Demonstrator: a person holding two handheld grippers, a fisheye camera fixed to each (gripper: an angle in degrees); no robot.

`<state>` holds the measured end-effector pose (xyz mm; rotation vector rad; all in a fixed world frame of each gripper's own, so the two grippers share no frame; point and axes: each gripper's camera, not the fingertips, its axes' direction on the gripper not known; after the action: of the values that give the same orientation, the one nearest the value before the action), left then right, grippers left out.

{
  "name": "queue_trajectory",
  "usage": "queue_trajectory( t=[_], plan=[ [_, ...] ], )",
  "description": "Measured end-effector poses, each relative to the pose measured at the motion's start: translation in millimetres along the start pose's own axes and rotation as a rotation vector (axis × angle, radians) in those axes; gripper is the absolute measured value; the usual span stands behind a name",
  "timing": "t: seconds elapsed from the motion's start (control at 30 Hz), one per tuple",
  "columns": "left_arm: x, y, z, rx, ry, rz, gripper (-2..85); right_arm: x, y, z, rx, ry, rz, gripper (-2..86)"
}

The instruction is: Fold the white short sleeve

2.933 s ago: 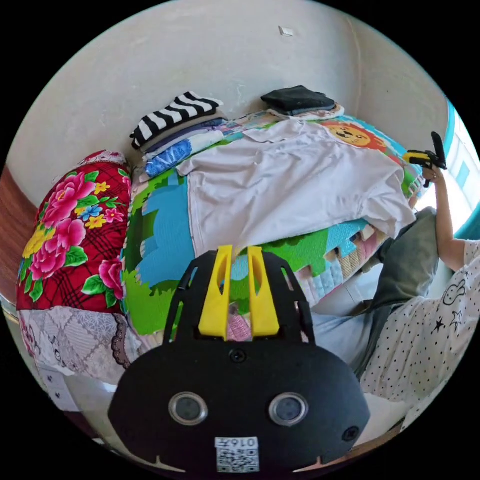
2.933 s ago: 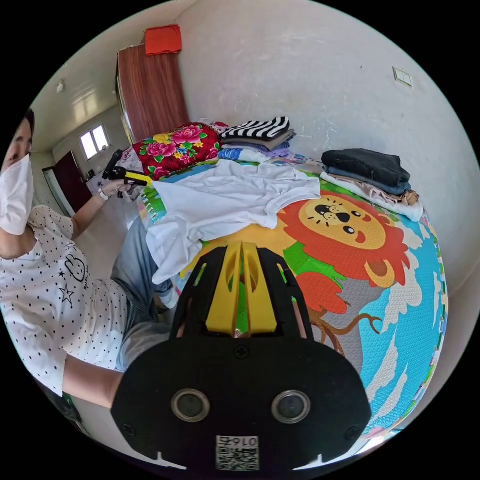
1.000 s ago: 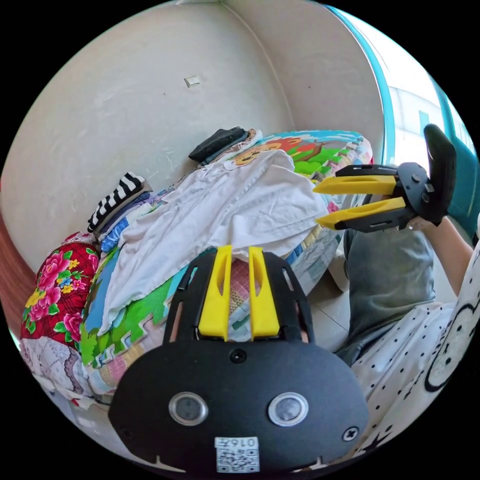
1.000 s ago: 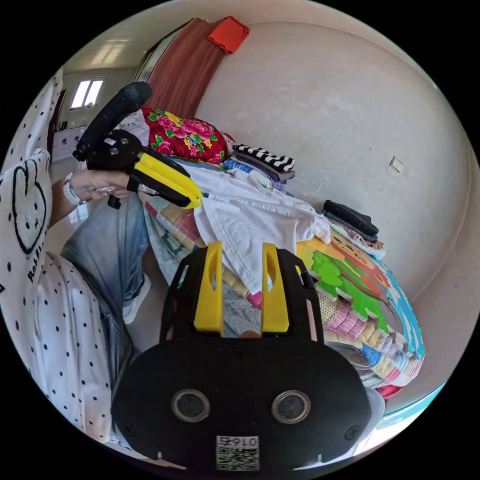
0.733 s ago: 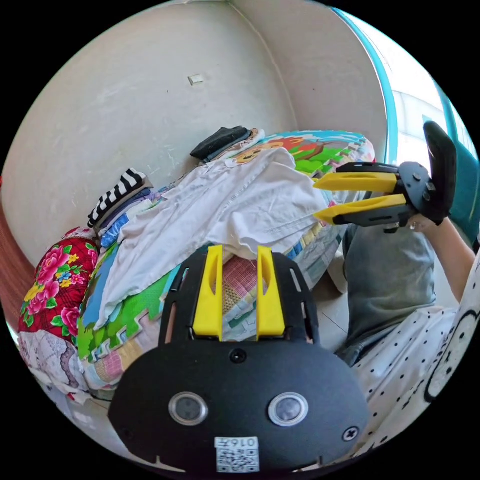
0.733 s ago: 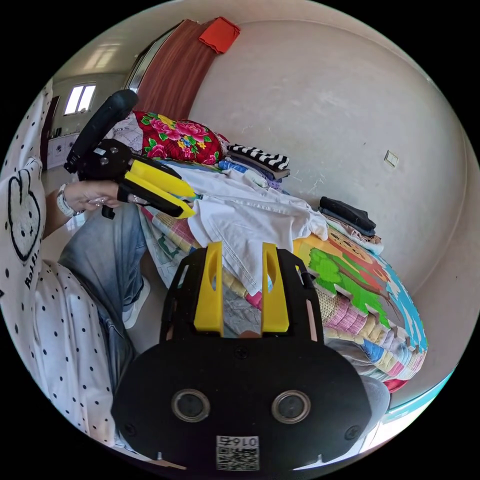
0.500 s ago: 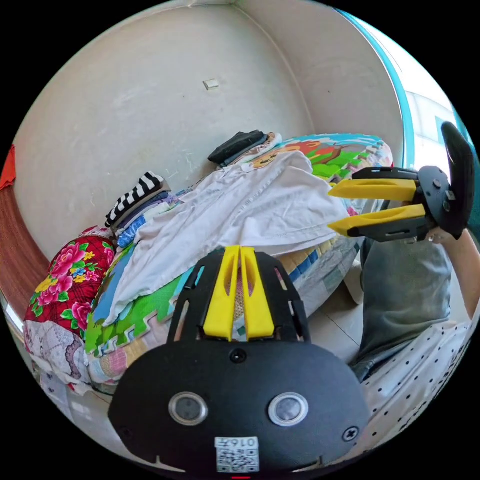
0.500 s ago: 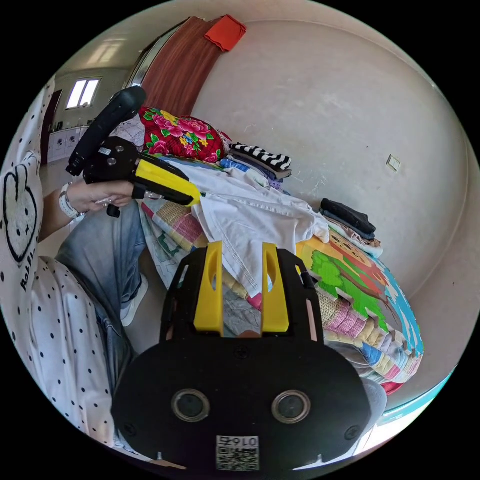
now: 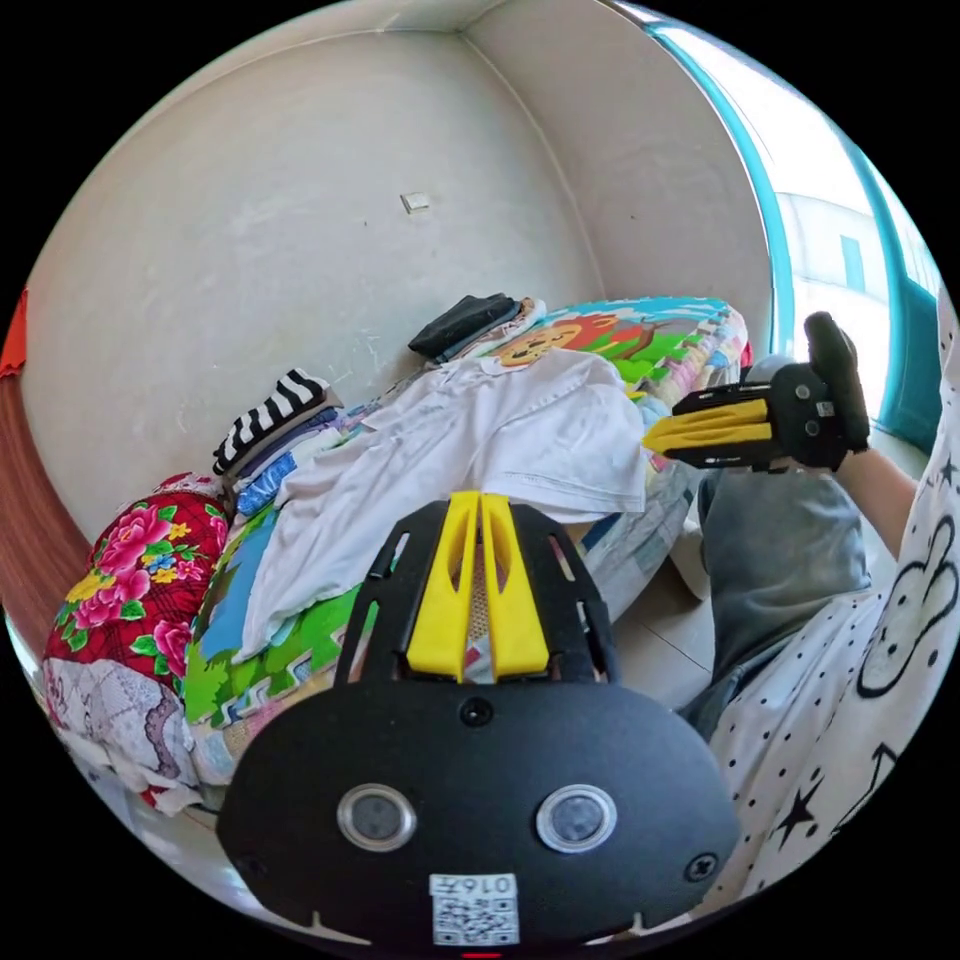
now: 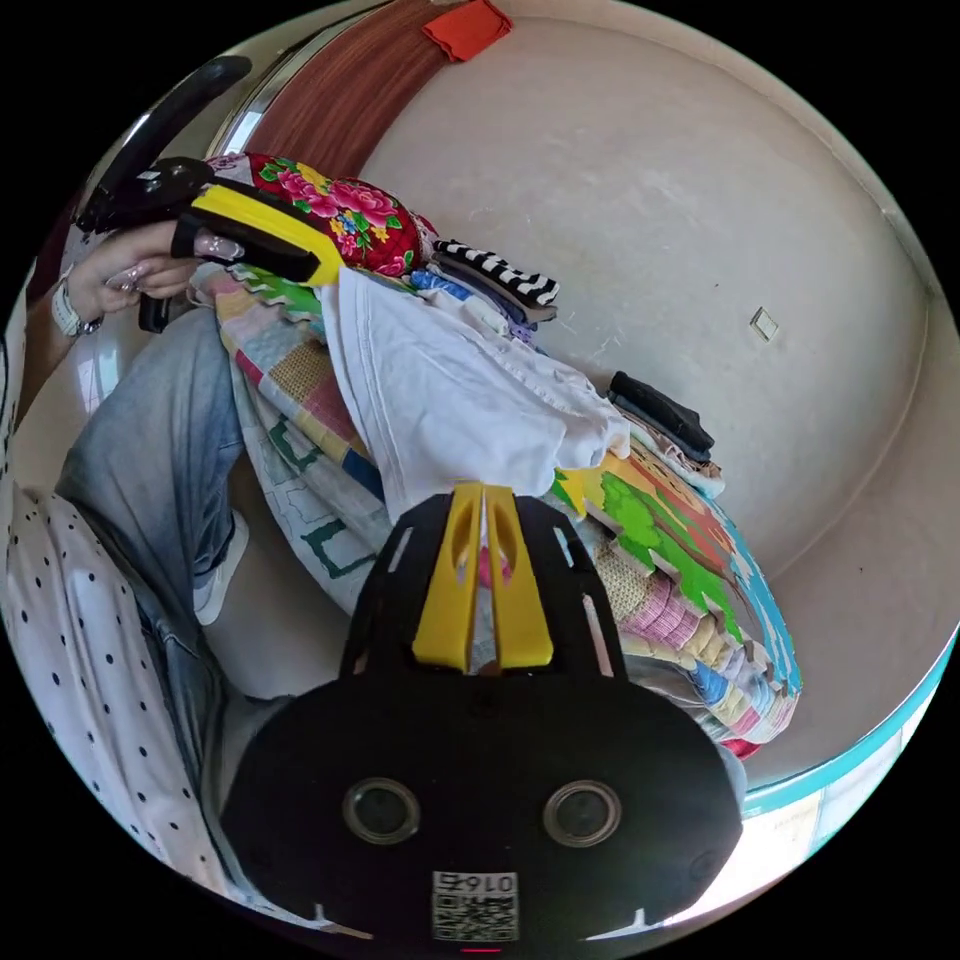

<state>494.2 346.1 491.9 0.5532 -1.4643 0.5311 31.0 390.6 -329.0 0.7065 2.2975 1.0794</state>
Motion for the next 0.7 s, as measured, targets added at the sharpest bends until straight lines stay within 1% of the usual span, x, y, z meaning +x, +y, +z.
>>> queue_trajectory(
  t=[0.03, 0.07, 0.13, 0.2, 0.23, 0.27, 0.33, 0.37, 0.43, 0.5, 0.57, 0.6, 0.67, 0.7],
  plan=[
    [-1.3, 1.6, 2.2, -0.011, -0.009, 0.005, -1.0, 1.2, 5.3, 4.8, -0.014, -0.048, -0.034, 1.2],
    [-4.4, 5.1, 8.0, -0.037, -0.017, 0.013, -1.0, 1.4, 12.1, 7.3, -0.018, -0.161, -0.099, 0.8],
    [-10.7, 10.9, 17.5, -0.076, -0.020, 0.019, -1.0, 6.6, 22.5, 7.6, 0.026, -0.307, -0.157, 0.8],
    [-27.2, 18.7, 23.8, -0.096, -0.021, -0.039, -1.0, 31.0, 30.7, 12.5, 0.092, -0.338, -0.047, 1.5],
    [-32.6, 20.6, 24.3, -0.094, -0.016, -0.063, -1.0, 55.1, 36.3, 19.9, 0.125, -0.339, 0.048, 2.3],
    [-44.2, 24.4, 25.4, -0.086, 0.013, -0.113, -1.0, 83.2, 41.2, 30.2, 0.152, -0.329, 0.150, 4.2],
    [-61.7, 29.7, 28.1, -0.060, 0.093, -0.197, -1.0, 124.7, 42.1, 50.3, 0.158, -0.280, 0.269, 6.4],
    [-70.5, 32.5, 31.5, -0.039, 0.155, -0.243, -1.0, 149.0, 35.2, 66.6, 0.133, -0.222, 0.304, 7.4],
    [-76.6, 32.8, 39.7, -0.011, 0.253, -0.271, -0.9, 182.7, 16.0, 99.1, 0.059, -0.182, 0.302, 8.7],
    [-72.3, 25.6, 54.8, 0.020, 0.348, -0.263, -0.8, 213.5, -7.1, 142.2, -0.038, -0.224, 0.257, 9.9],
    [-63.1, 15.4, 69.5, 0.043, 0.401, -0.248, -0.7, 241.2, -29.4, 209.7, -0.150, -0.299, 0.155, 10.7],
    [-55.4, 6.5, 81.0, 0.048, 0.441, -0.234, -0.7, 246.8, -32.5, 228.4, -0.181, -0.316, 0.144, 10.7],
    [-42.3, -7.8, 100.2, 0.045, 0.511, -0.203, -0.6, 259.9, -38.9, 304.7, -0.322, -0.440, 0.107, 10.5],
    [-32.9, -16.6, 113.4, 0.036, 0.557, -0.183, -0.5, 260.1, -38.5, 322.1, -0.356, -0.476, 0.092, 10.5]
  ],
)
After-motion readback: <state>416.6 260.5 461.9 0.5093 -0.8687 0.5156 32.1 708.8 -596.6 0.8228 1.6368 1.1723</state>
